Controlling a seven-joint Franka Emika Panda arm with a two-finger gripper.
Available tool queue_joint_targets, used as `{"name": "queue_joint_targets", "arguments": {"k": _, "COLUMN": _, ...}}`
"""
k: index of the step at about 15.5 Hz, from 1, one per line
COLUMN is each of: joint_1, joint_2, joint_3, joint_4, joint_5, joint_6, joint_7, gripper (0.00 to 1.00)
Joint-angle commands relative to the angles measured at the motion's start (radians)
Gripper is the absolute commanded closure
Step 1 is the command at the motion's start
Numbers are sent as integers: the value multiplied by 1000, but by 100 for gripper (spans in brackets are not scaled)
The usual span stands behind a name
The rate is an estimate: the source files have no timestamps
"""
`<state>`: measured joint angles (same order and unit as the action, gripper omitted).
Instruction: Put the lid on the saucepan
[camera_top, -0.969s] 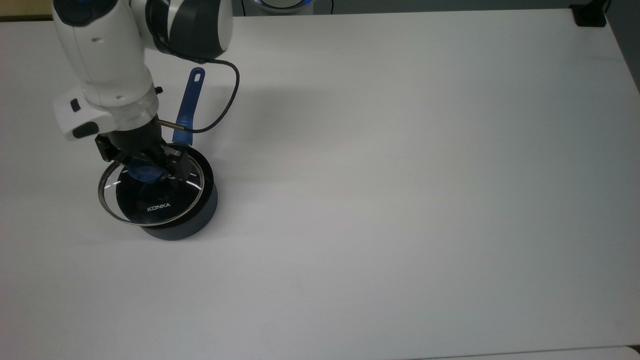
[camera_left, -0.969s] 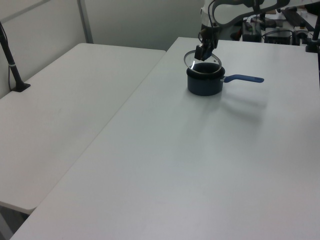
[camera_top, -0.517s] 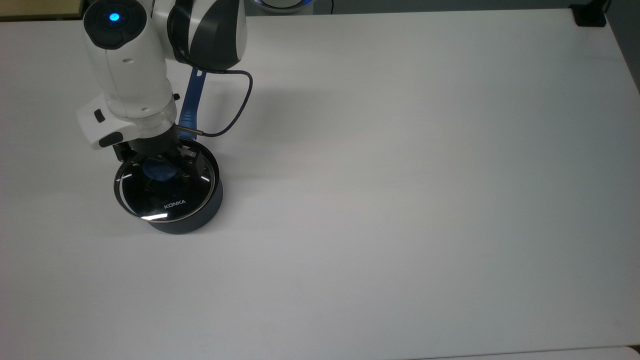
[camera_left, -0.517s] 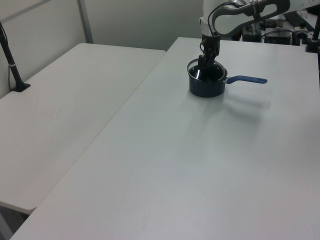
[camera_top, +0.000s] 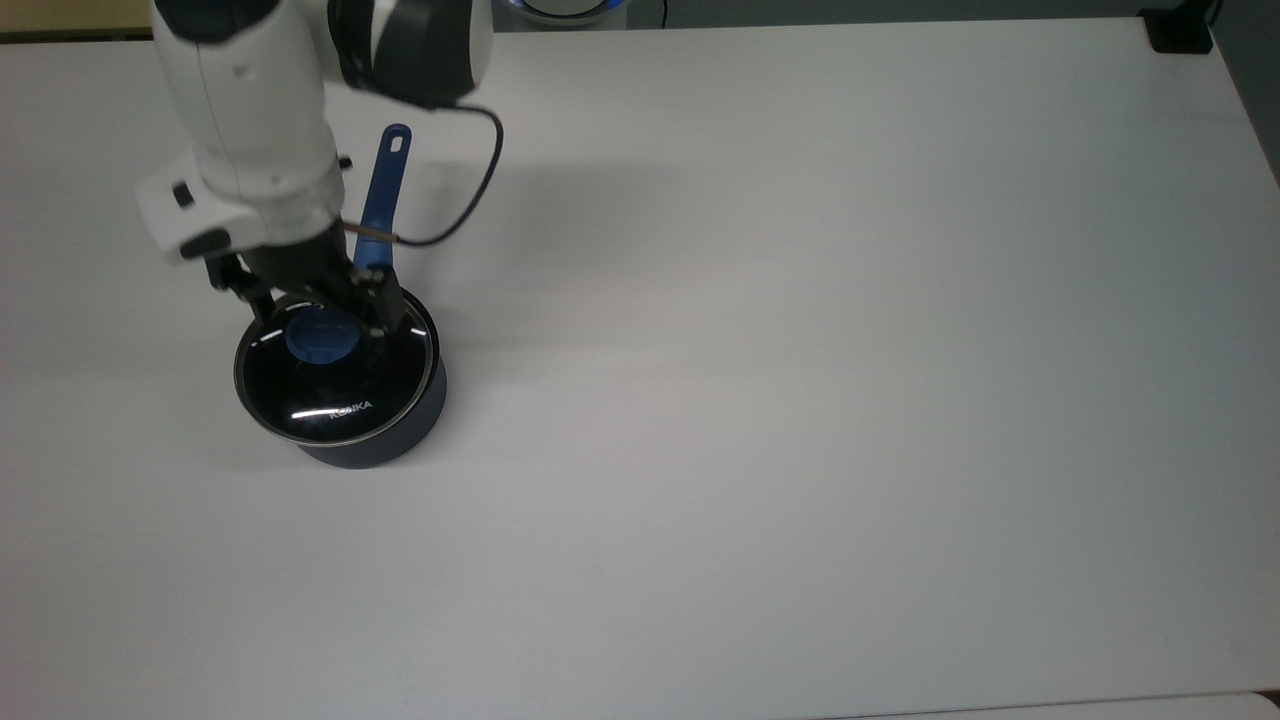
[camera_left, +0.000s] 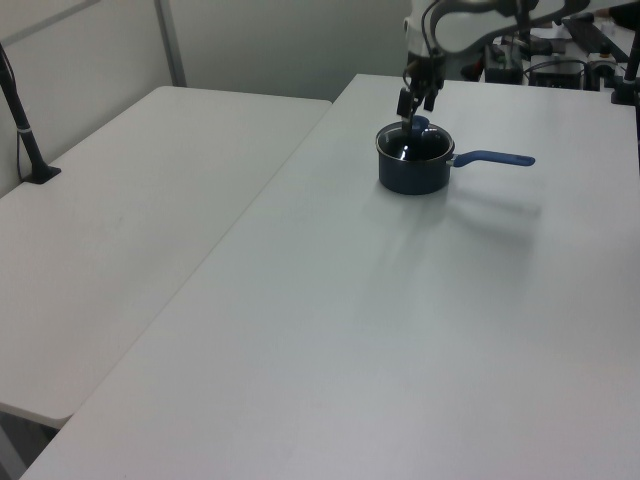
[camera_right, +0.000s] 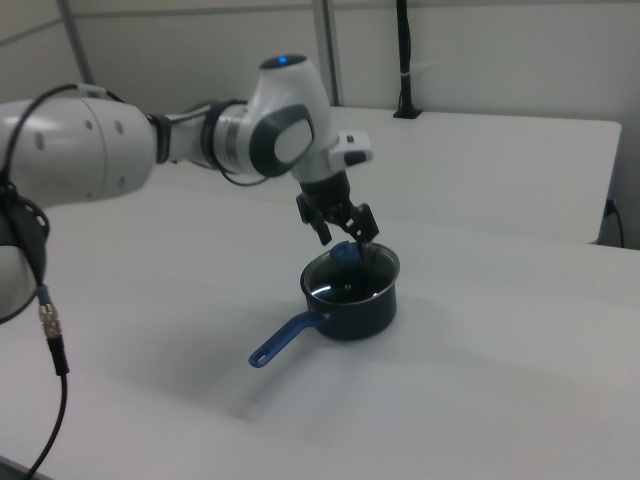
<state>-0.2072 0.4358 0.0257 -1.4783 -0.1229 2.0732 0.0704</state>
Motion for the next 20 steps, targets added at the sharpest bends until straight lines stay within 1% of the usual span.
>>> {"name": "queue_joint_targets", "arguments": {"k": 1, "joint_1": 9, "joint_2": -184, "joint_3": -4, "joint_4": -51, "joint_5": 58, "joint_6": -154, "joint_7": 31, "gripper": 0}}
{"name": "queue_joint_targets", "arguments": {"k": 5, "joint_1": 31, "joint_2": -348, "joint_3": -4, "joint_4": -56, "joint_5": 130, "joint_6": -413, "joint_7": 20, "gripper": 0}}
{"name": "queue_joint_targets", "arguments": {"k": 7, "joint_1": 70, "joint_2": -399, "joint_3": -4, "joint_4": -68, "joint_5": 134, "joint_6": -520, "joint_7": 26, "gripper": 0}}
{"name": "queue_joint_targets", "arguments": {"k": 8, "joint_1": 104, "joint_2": -428, "joint_3": -12, "joint_4": -89, "joint_5": 135, "joint_6": -541, "joint_7": 34, "gripper": 0}}
{"name": "queue_joint_targets", "arguments": {"k": 11, "joint_1": 161, "joint_2": -459, "joint_3": -29, "joint_4": -143, "joint_5": 135, "joint_6": -524, "joint_7": 42, "gripper": 0}}
{"name": "queue_joint_targets", "arguments": {"k": 13, "joint_1": 216, "joint_2": -457, "joint_3": -79, "joint_4": -148, "joint_5": 135, "joint_6": -474, "joint_7": 26, "gripper": 0}}
{"name": "queue_joint_targets", "arguments": {"k": 15, "joint_1": 223, "joint_2": -447, "joint_3": -86, "joint_4": -145, "joint_5": 132, "joint_6": -420, "joint_7": 11, "gripper": 0}}
{"name": "queue_joint_targets", "arguments": {"k": 16, "joint_1": 220, "joint_2": -443, "joint_3": -86, "joint_4": -142, "joint_5": 126, "joint_6": -407, "joint_7": -22, "gripper": 0}}
{"name": "queue_joint_targets", "arguments": {"k": 18, "joint_1": 218, "joint_2": -443, "joint_3": -89, "joint_4": -140, "joint_5": 123, "joint_6": -406, "joint_7": -85, "gripper": 0}}
{"name": "queue_joint_targets", "arguments": {"k": 20, "joint_1": 216, "joint_2": -443, "joint_3": -89, "joint_4": -137, "joint_5": 118, "joint_6": -398, "joint_7": -96, "gripper": 0}}
